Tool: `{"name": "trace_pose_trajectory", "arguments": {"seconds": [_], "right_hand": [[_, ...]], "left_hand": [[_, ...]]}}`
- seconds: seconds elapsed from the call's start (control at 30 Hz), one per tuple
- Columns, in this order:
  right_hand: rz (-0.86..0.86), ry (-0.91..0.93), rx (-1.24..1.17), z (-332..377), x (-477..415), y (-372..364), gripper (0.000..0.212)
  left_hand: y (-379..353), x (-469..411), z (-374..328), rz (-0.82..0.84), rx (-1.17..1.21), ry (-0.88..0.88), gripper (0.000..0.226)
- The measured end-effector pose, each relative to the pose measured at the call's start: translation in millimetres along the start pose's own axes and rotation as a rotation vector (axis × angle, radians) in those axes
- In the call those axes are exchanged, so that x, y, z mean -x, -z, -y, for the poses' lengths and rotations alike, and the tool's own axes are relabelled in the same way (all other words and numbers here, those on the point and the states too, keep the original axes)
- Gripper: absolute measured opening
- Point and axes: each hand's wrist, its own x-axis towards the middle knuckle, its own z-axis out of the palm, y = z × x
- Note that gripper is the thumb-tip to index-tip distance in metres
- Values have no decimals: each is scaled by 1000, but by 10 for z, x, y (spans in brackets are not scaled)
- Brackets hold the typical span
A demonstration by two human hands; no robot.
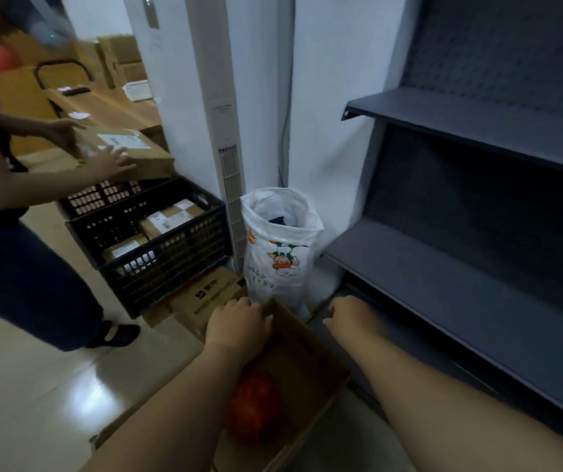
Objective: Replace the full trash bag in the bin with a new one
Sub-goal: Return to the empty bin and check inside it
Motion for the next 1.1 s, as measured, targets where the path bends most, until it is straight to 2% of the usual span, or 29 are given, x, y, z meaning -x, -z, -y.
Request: {"name": "trace_pose_trajectory", "arguments": {"seconds": [0.27, 0.6, 0.77, 0.93, 1.1], "right_hand": [[-163, -175, -88, -947, 741, 223, 35], [-331, -577, -200, -2620, 1887, 491, 35], [-387, -783, -260, -3653, 2671, 515, 31], [-454, -959, -309, -4710, 3654, 501, 37], [-514, -1159, -303, -5624, 4790, 385, 28]], "left_hand": [[63, -9, -960, -63, -105, -335, 38], [130, 411, -2948, -144, -210, -829, 42], [61, 983, -4174, -154, -232, -1025, 42], [-124, 1813, -5434, -146, -228, -1213, 42], [-339, 2830, -6550, -121, -190, -1393, 42]]}}
